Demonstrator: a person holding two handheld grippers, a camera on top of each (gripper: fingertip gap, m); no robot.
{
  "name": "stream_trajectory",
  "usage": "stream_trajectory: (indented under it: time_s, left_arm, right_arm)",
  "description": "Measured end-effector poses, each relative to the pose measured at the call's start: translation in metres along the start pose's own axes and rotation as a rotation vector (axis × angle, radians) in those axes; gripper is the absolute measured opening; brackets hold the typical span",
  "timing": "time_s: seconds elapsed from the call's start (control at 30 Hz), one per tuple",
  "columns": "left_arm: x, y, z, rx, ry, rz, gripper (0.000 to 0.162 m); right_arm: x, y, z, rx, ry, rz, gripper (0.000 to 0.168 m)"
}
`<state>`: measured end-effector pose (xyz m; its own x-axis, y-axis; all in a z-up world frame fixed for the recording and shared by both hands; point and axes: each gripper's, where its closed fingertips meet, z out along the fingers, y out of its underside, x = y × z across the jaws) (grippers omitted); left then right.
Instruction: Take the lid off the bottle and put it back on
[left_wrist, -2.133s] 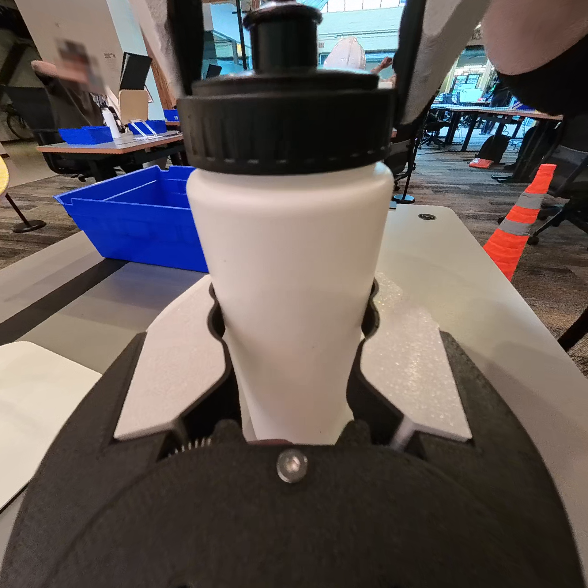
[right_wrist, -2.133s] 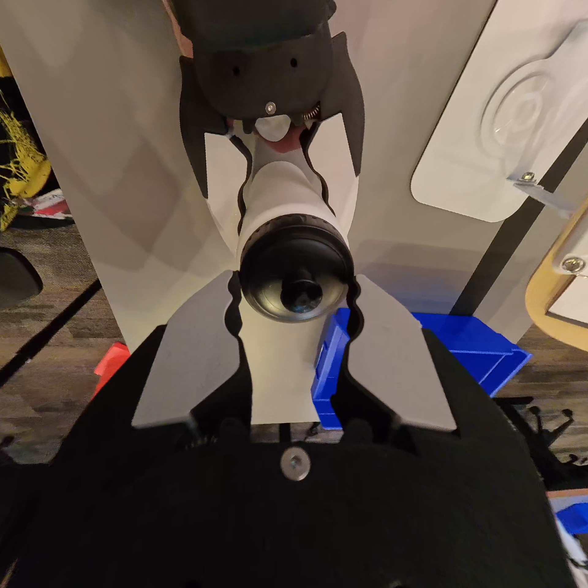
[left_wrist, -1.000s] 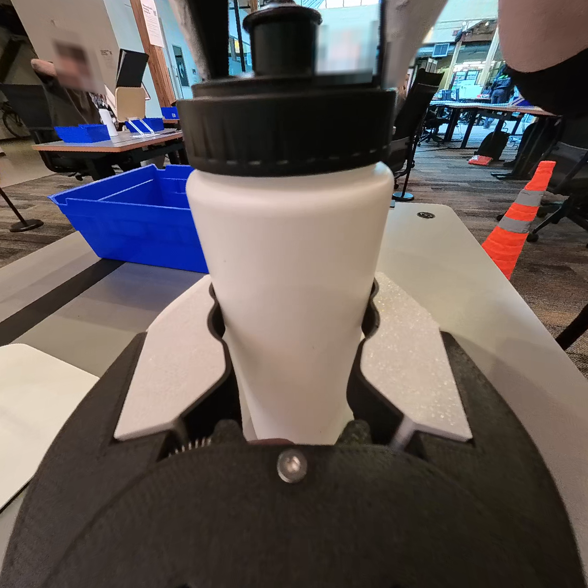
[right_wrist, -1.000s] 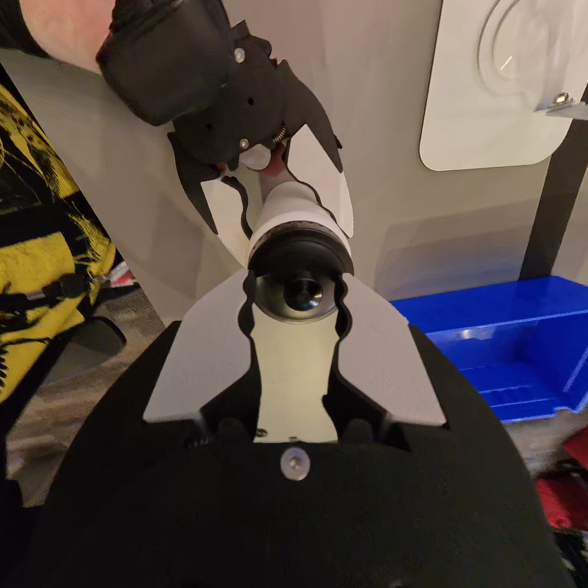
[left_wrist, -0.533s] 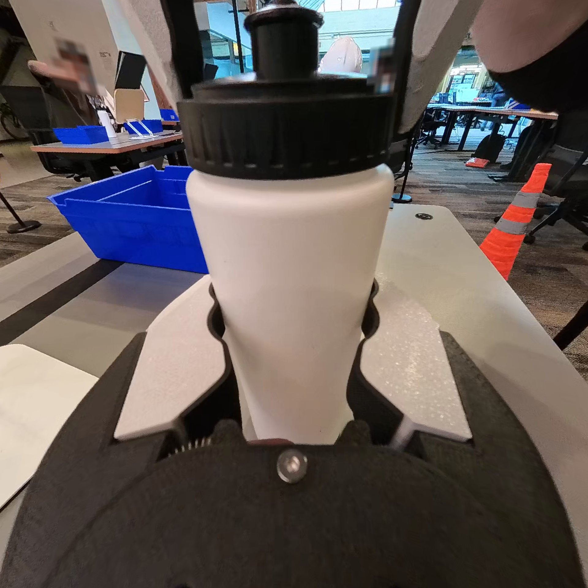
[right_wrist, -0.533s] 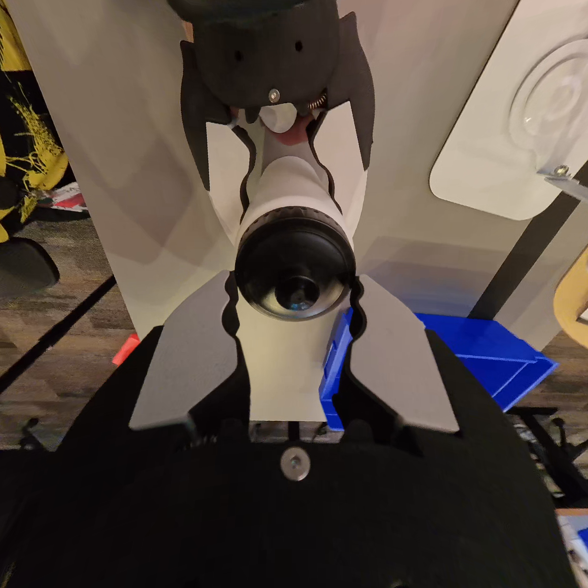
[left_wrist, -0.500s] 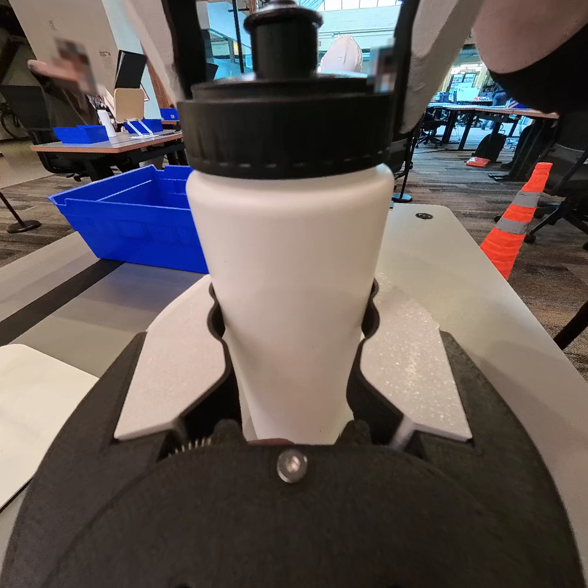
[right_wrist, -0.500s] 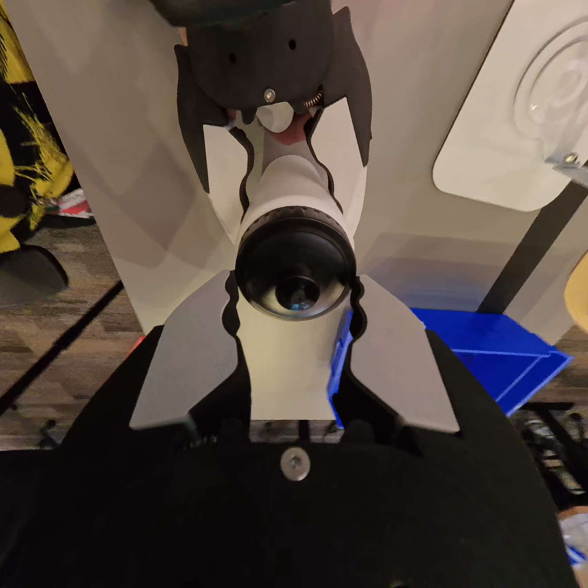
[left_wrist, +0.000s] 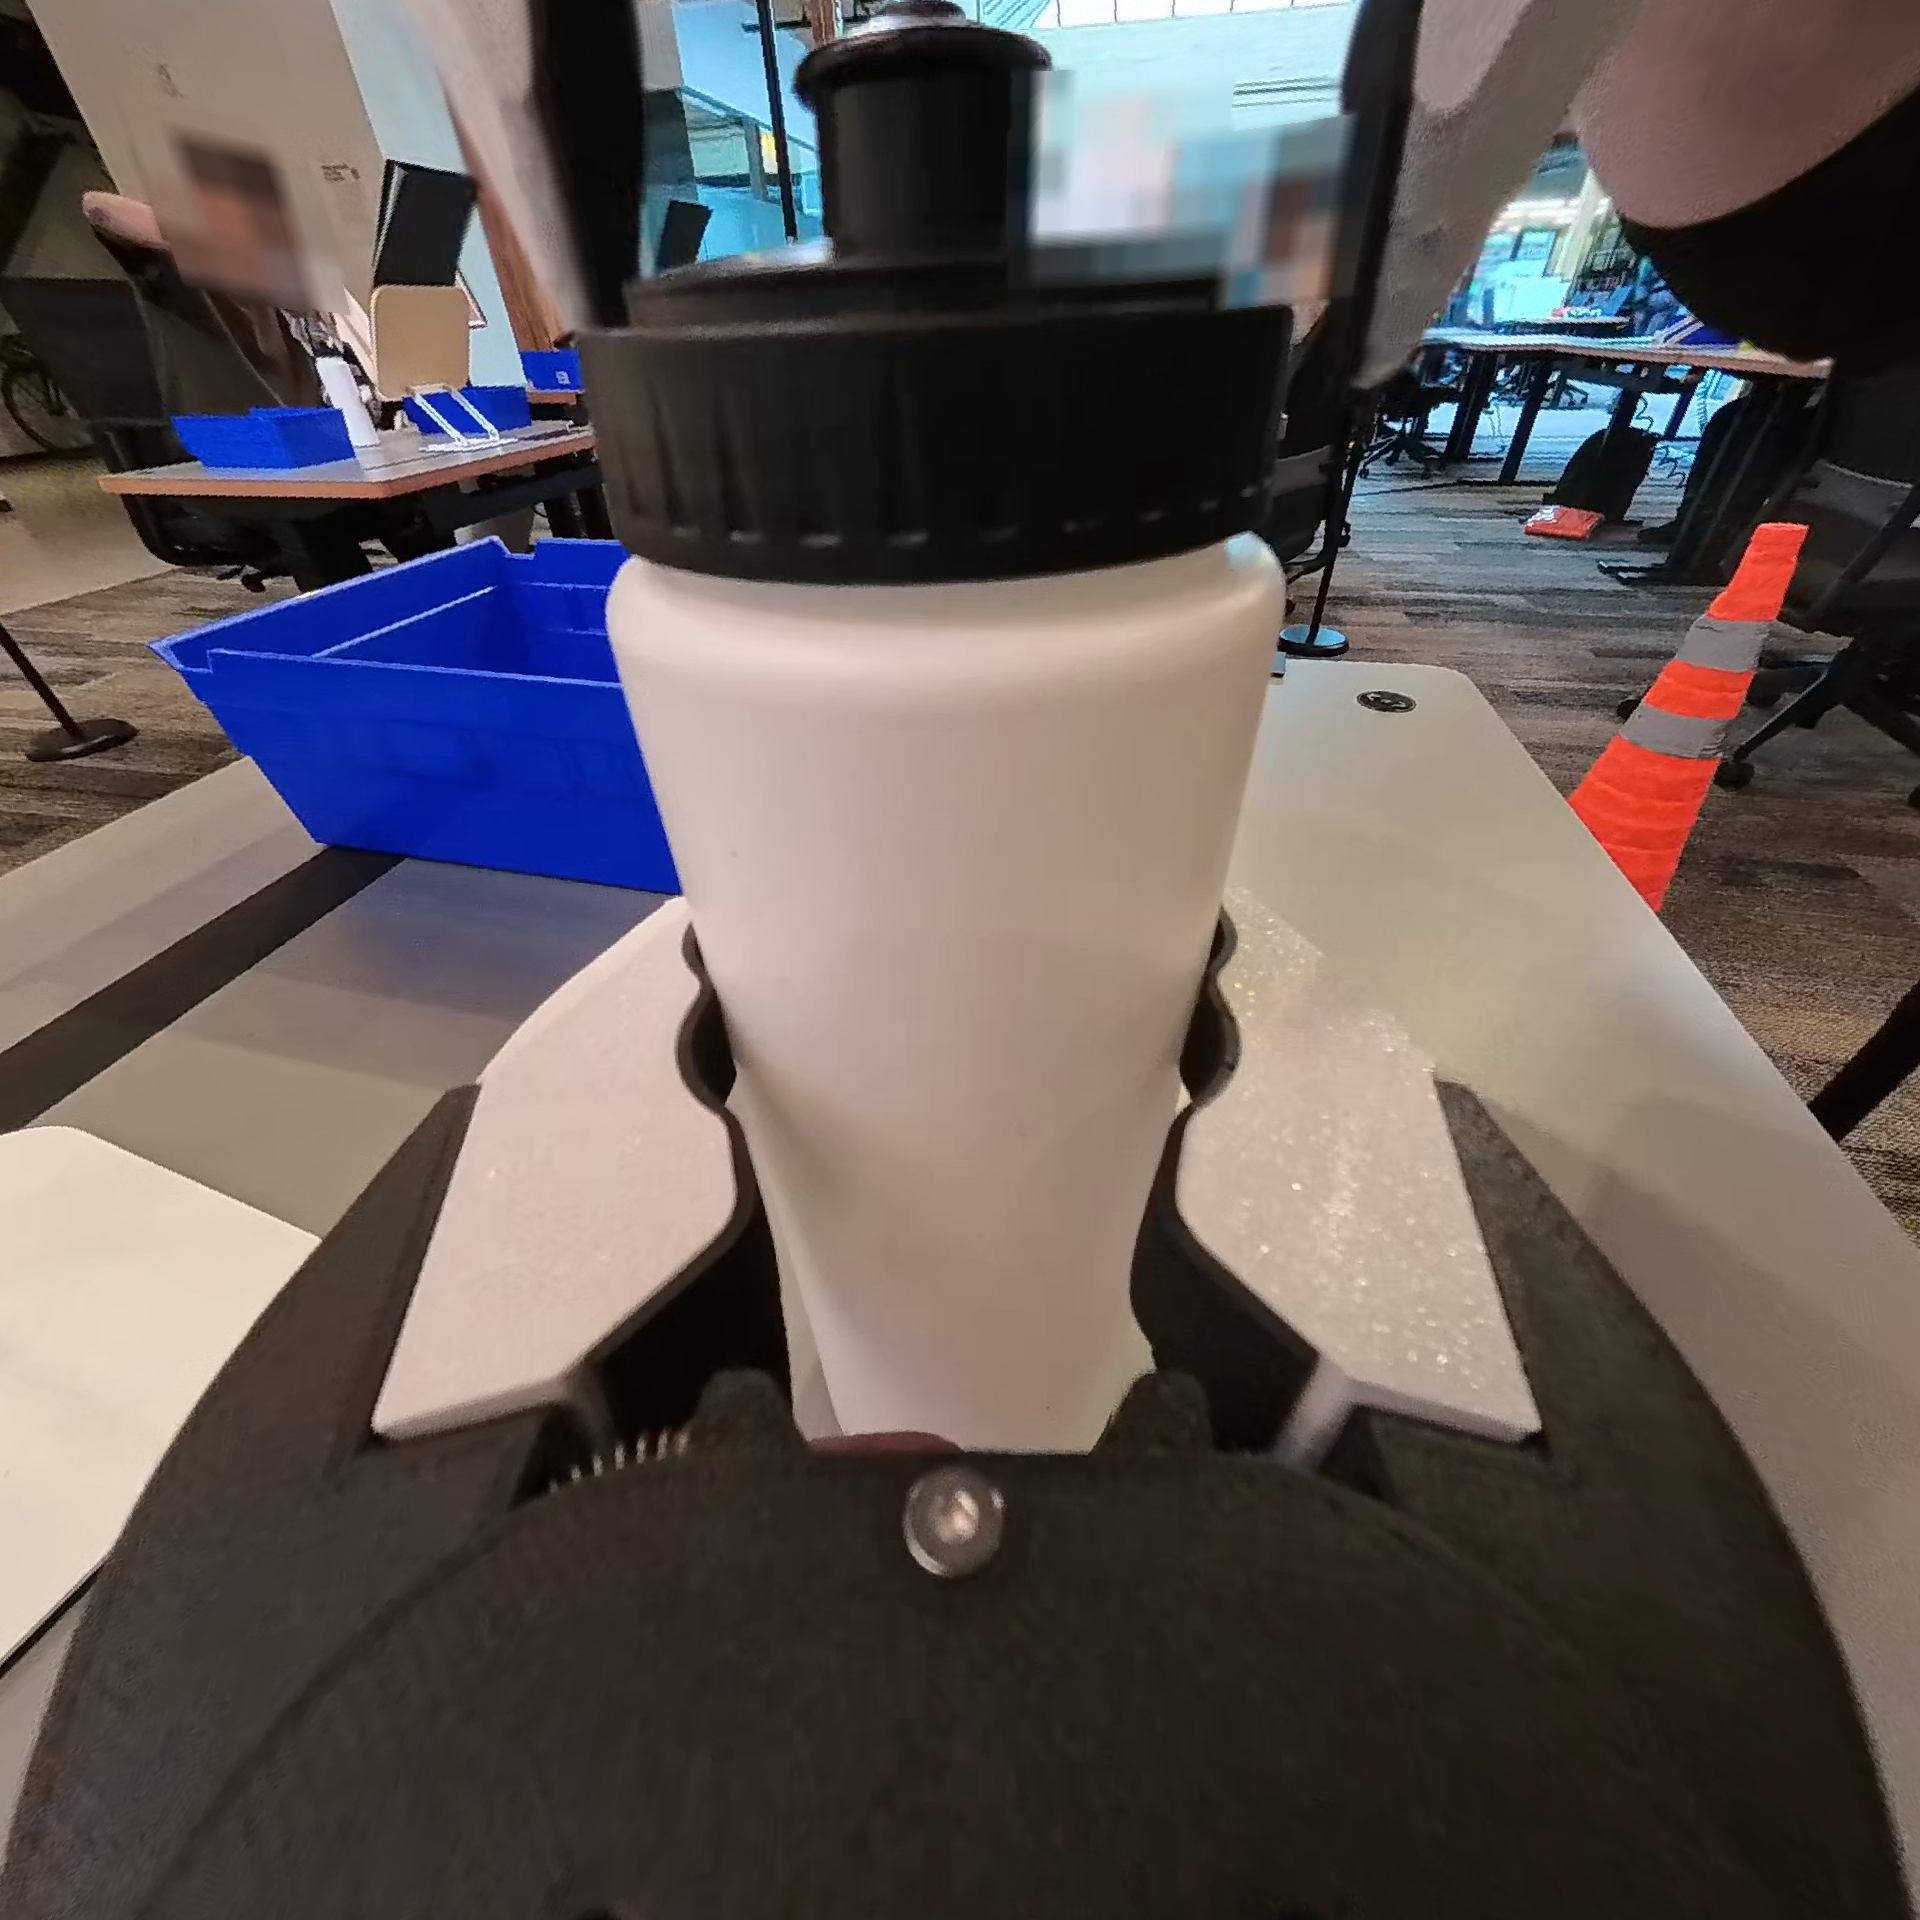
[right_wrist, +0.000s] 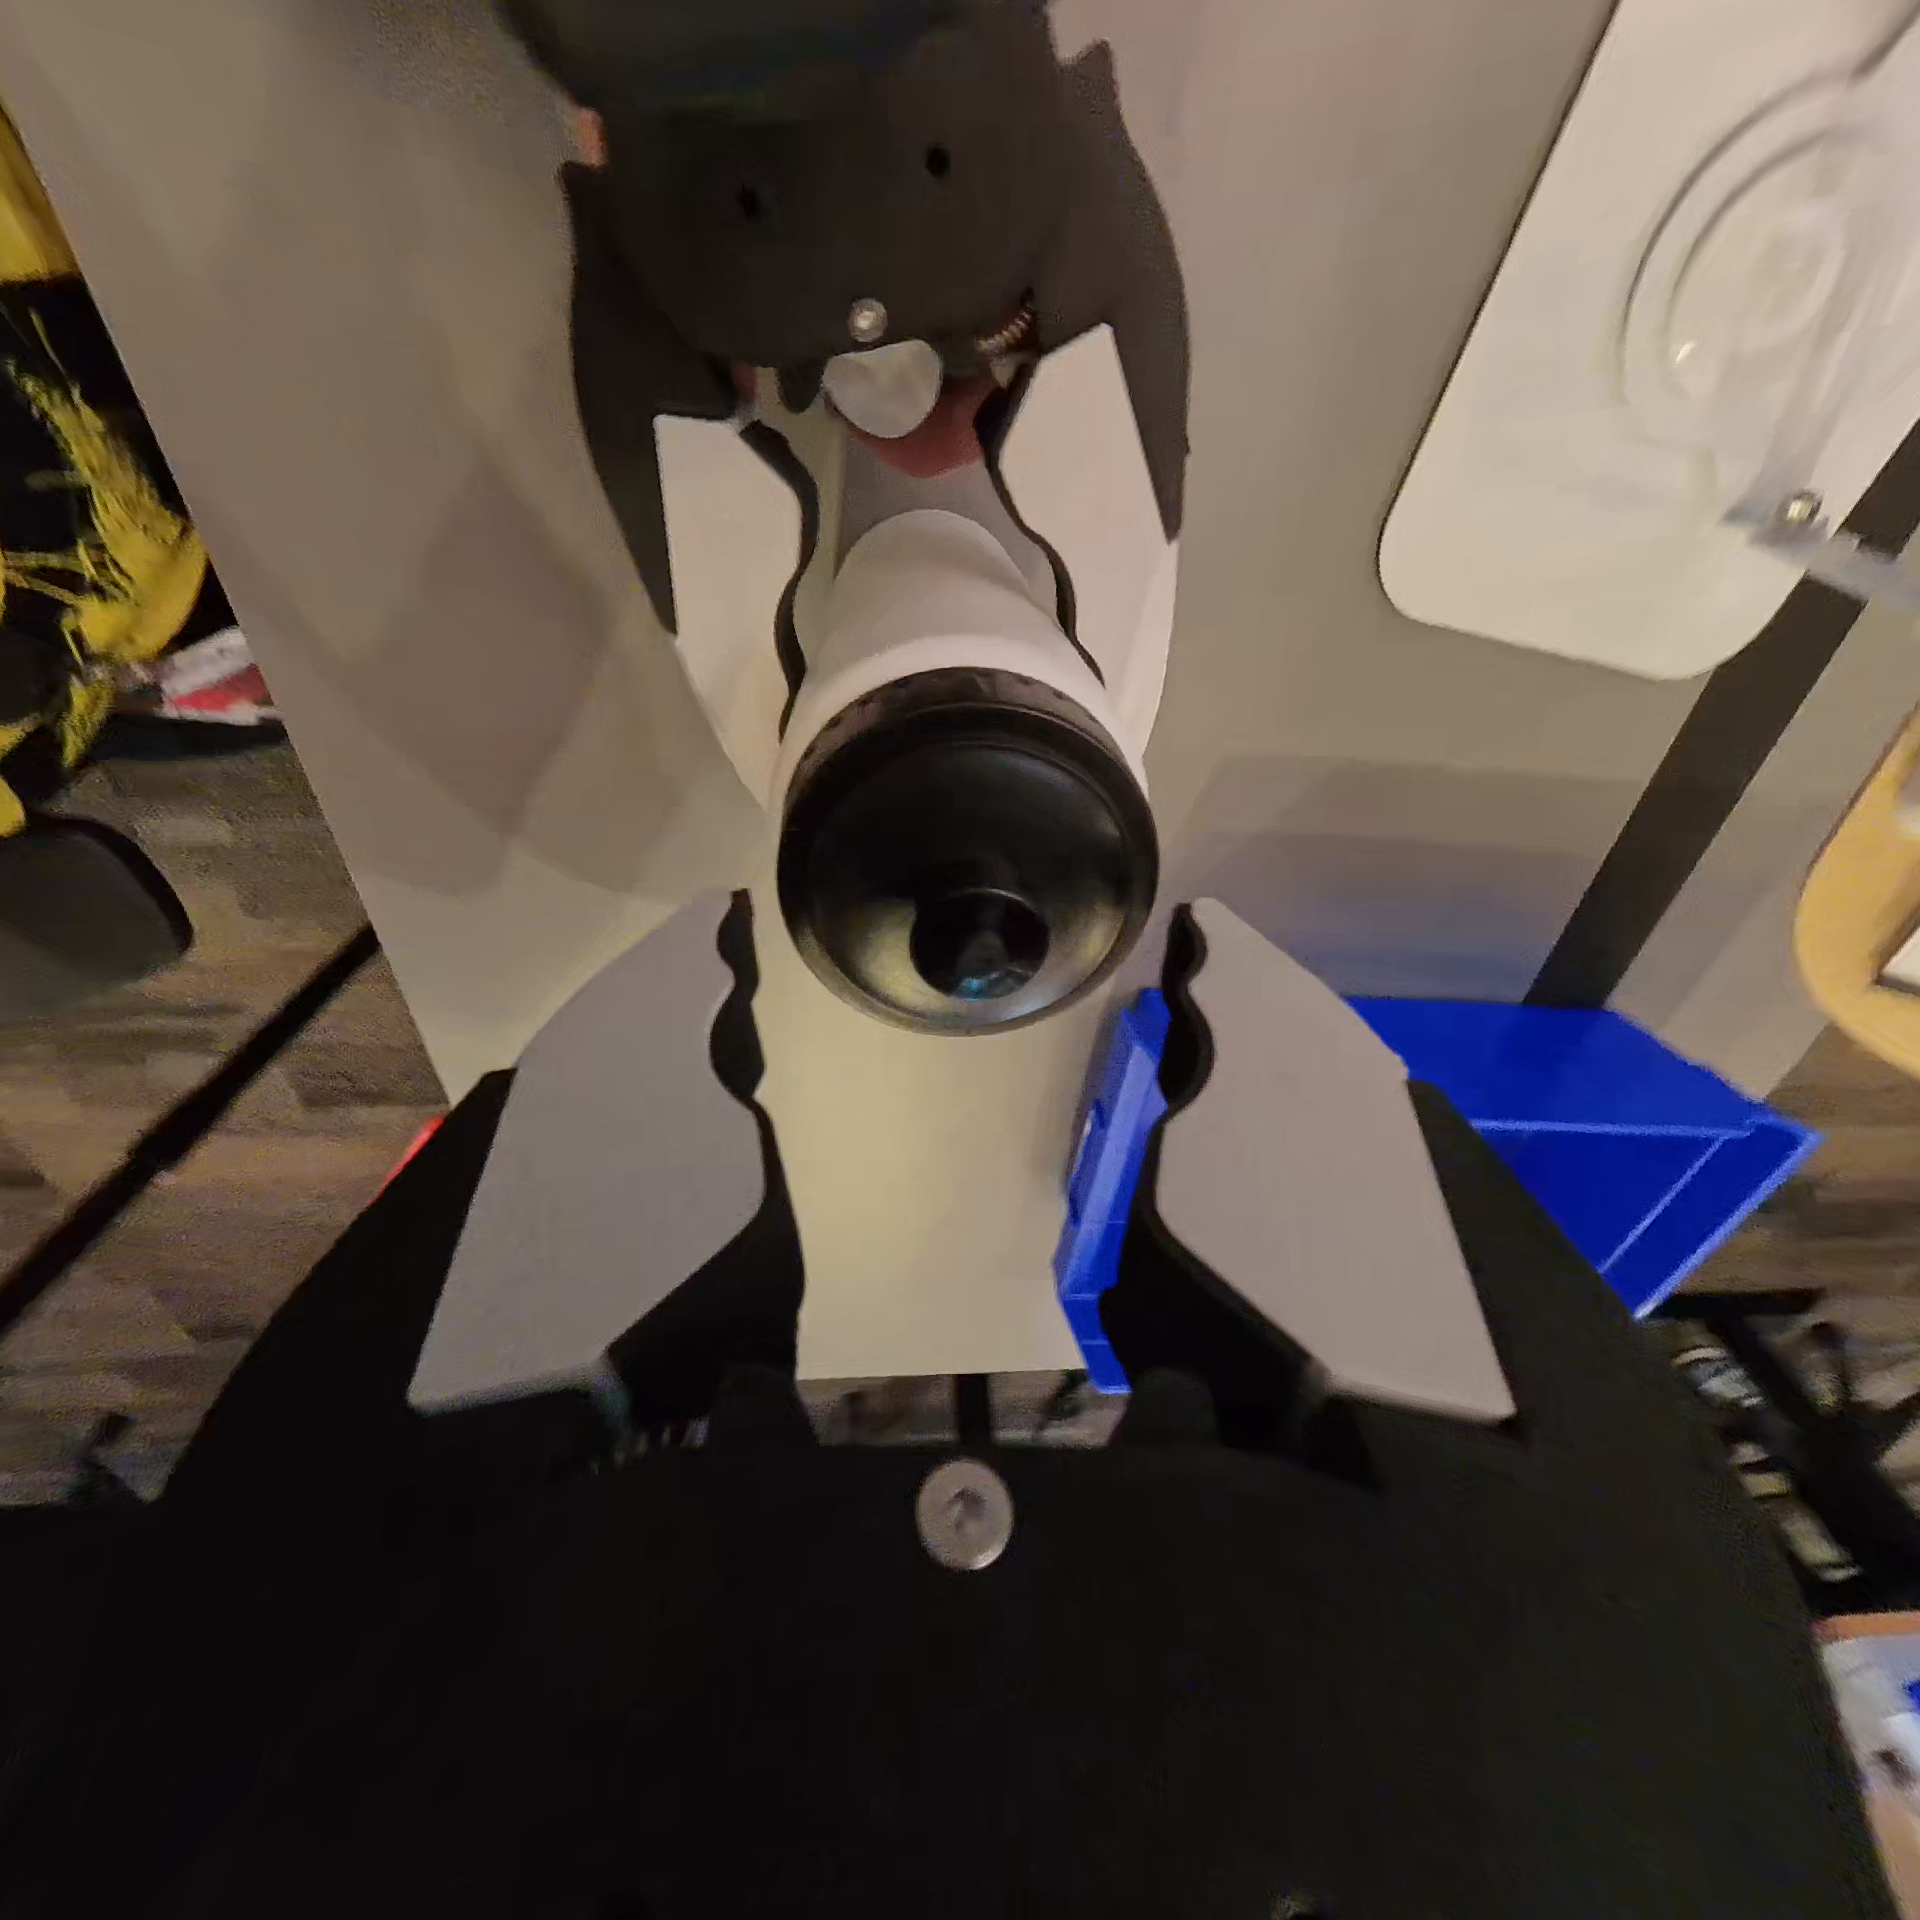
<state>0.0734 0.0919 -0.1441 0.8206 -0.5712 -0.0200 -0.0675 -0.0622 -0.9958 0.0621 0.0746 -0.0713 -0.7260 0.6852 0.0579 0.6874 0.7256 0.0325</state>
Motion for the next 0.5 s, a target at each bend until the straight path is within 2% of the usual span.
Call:
stream_trajectory:
  time_s: [0.07,0.2,0.4,0.5]
  left_arm:
    - [0.0000,-0.0001,0.0001,0.001,0.001,-0.001,0.086]
    - [0.0000,-0.0001,-0.0003,0.001,0.001,0.000,0.086]
    - [0.0000,0.0000,-0.0002,0.001,0.004,-0.001,0.086]
    - [0.0003,-0.0001,-0.0001,0.000,0.002,0.001,0.086]
  right_arm:
    - [0.0006,-0.0015,-0.0008,-0.003,0.015,-0.067,0.064]
    - [0.0002,-0.0019,-0.0005,-0.010,0.009,-0.064,0.065]
    - [-0.0016,-0.0022,-0.0004,0.012,-0.027,0.274,0.065]
    - [-0.0024,-0.0023,-0.0001,0.015,-0.017,0.323,0.065]
